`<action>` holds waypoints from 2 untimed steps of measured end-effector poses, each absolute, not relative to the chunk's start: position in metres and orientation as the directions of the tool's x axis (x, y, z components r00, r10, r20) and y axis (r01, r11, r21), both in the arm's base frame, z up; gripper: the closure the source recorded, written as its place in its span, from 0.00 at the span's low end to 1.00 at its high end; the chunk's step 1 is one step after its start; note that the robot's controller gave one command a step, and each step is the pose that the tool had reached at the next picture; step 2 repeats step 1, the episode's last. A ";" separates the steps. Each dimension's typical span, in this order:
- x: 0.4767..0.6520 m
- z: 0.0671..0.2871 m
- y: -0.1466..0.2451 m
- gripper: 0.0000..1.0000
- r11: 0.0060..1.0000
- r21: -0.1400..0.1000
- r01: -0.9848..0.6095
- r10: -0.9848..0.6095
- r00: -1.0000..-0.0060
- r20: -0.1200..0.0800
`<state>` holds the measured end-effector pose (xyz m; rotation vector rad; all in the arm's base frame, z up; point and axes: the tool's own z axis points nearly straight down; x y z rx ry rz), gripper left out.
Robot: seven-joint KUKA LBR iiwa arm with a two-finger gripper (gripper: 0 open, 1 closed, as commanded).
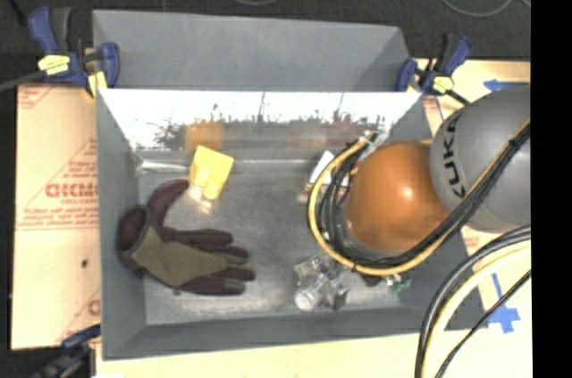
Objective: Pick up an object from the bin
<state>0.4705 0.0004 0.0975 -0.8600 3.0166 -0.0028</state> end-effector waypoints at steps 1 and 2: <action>0.473 0.141 0.000 1.00 0.851 -0.007 -0.525 -0.525 -0.851 -0.011; 0.473 0.141 0.000 1.00 0.851 -0.007 -0.525 -0.525 -0.851 -0.011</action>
Offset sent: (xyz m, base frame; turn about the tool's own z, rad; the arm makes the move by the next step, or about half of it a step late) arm -0.0001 0.0001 0.0134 0.0000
